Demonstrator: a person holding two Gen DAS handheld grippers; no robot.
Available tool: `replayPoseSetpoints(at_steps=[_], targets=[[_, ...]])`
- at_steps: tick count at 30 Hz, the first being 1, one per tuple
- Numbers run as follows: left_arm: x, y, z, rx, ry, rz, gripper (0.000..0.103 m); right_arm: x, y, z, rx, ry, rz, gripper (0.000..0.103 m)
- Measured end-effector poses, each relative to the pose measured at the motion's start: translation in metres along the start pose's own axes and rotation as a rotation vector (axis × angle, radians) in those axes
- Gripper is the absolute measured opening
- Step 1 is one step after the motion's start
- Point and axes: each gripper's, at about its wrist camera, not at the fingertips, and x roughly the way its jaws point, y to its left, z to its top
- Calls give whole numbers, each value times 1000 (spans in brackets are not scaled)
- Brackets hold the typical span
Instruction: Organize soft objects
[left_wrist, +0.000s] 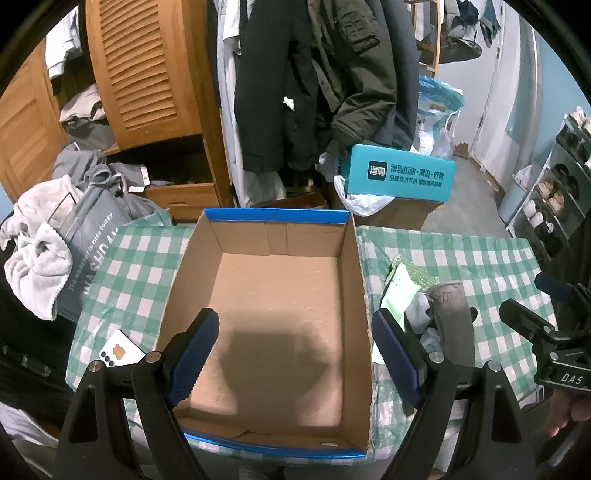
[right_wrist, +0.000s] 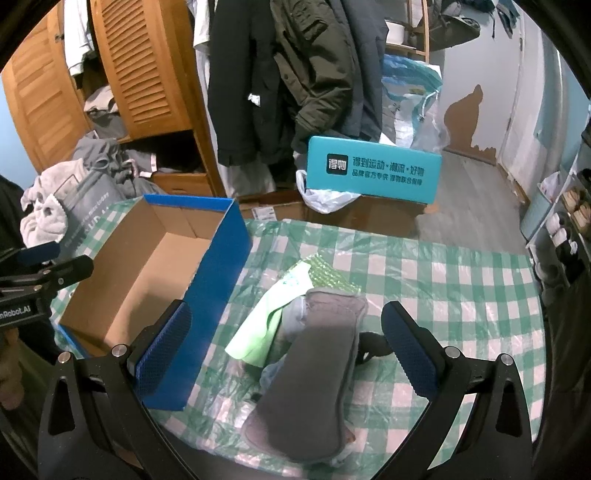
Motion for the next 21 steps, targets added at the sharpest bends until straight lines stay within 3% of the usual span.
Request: replayPoseSetpoints(at_steps=[21], targets=[[0, -1, 0, -2, 7, -2, 86, 5, -4, -2, 21, 13, -3, 102]])
